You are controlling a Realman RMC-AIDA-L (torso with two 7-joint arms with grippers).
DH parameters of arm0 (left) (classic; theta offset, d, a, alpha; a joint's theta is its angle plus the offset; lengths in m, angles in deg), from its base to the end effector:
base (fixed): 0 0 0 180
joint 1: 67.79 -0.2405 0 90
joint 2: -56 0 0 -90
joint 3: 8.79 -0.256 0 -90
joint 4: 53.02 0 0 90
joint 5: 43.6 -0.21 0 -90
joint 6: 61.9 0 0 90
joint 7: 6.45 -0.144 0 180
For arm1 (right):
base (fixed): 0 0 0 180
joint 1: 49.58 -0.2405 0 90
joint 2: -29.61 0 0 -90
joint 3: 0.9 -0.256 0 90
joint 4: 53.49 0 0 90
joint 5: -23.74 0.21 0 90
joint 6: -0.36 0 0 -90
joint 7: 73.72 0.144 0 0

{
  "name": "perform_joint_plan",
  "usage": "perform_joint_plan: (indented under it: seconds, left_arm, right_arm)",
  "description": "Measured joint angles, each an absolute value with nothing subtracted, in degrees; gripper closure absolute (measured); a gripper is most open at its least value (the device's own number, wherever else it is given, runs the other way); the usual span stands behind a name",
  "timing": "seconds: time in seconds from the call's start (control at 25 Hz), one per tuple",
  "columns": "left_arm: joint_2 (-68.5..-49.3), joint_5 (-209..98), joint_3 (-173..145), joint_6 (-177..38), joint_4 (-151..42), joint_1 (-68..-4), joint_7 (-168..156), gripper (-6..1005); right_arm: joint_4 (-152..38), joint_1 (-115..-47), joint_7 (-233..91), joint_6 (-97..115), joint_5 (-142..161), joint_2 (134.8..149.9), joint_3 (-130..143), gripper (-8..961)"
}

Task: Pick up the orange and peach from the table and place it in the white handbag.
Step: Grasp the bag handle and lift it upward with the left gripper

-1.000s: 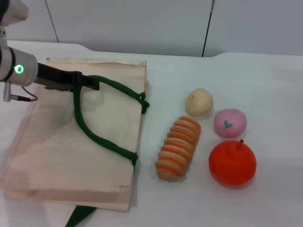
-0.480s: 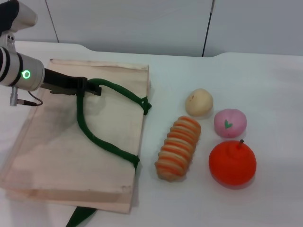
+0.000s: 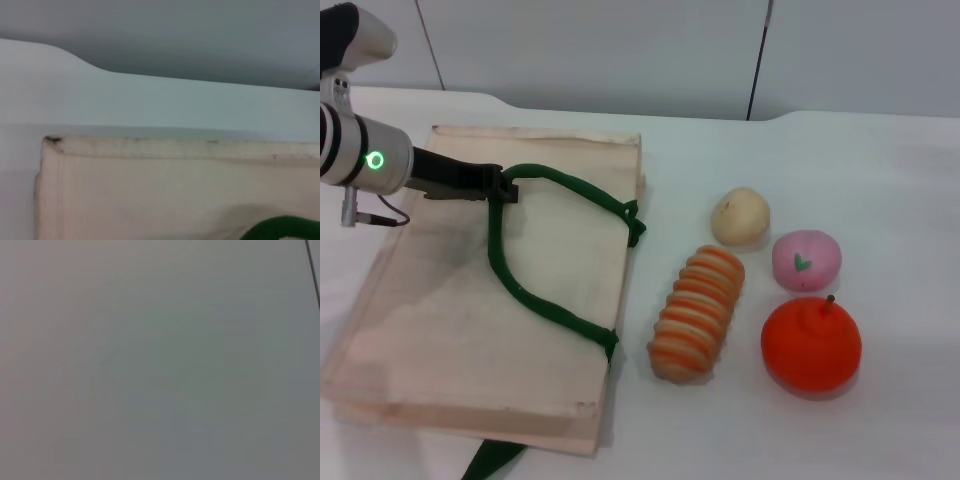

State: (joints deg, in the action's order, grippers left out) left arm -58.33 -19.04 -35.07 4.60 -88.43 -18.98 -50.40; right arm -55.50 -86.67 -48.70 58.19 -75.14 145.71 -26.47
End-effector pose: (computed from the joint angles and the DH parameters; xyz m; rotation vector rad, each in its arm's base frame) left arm -0.2774 0.4301 0.0410 -2.0992 -1.5337 -0.1382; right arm 0.3368 0.3955 0.0411 -1.4491 0.7304 0.7406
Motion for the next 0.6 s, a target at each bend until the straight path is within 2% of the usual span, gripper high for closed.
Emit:
perform_joint_plan:
  seconds: [0.12,0.36,0.6]
  left_arm:
    - [-58.48,-18.92,-35.03,4.19,-88.43,-19.1,-50.4,780]
    - [-58.63,-18.54,-34.61,3.35,-88.43,-19.34,-50.65,875]
    - [-58.03,-9.31,-34.27,5.93,-89.07,-21.81,-54.58,876]
  right_arm:
    - [-55.5,-86.67,-48.71,58.19,-75.14,145.71,-26.46,144]
    - [-55.63,-86.67,-48.71,58.19,-75.17,145.71,-26.41,149]
    - [-56.2,-86.18,-48.21,59.89,-77.82,145.65,-25.1,153]
